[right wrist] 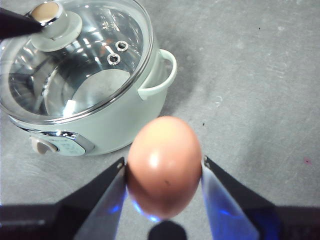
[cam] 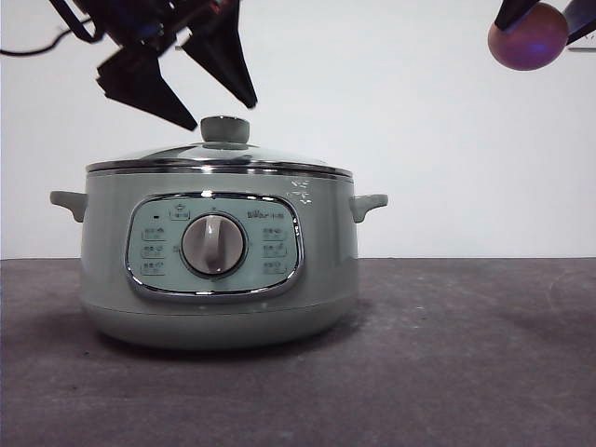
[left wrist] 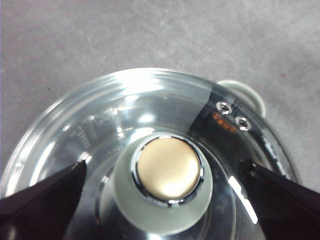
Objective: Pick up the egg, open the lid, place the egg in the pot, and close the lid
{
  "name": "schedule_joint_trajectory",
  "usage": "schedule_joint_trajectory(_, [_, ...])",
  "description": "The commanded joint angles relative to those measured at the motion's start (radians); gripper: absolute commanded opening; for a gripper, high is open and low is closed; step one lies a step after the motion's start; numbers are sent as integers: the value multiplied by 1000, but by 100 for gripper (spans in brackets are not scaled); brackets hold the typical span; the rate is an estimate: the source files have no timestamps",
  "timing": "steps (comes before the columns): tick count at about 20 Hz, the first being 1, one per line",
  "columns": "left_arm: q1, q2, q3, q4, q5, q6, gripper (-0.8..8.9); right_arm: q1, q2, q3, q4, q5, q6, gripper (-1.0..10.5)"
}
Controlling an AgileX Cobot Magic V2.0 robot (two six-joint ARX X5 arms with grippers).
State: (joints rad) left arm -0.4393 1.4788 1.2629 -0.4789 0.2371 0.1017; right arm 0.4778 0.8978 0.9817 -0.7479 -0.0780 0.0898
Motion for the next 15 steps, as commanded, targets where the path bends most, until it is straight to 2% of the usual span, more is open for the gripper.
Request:
schedule_joint_trajectory(1, [-5,19,3,8,-23,0,562,1,-2,-3,6,-2,-5,-12])
schedule_joint_trajectory(7, [-10,68,3,6,-50,-1,560,1,-2,-3,16,-2,-5,-12])
schedule_joint_trajectory(10, [-24,74,3,13,-53,-1,399,1,-2,-3,15,-1,-6,-12])
schedule_joint_trajectory(14, [-26,74,4,22,-53,-1,351,1,-2,-3,14,0,-6,-12])
schedule_joint_trajectory(15, [-26,72,4,12,-53,-1,298,1,-2,-3,14,0,-6,-12])
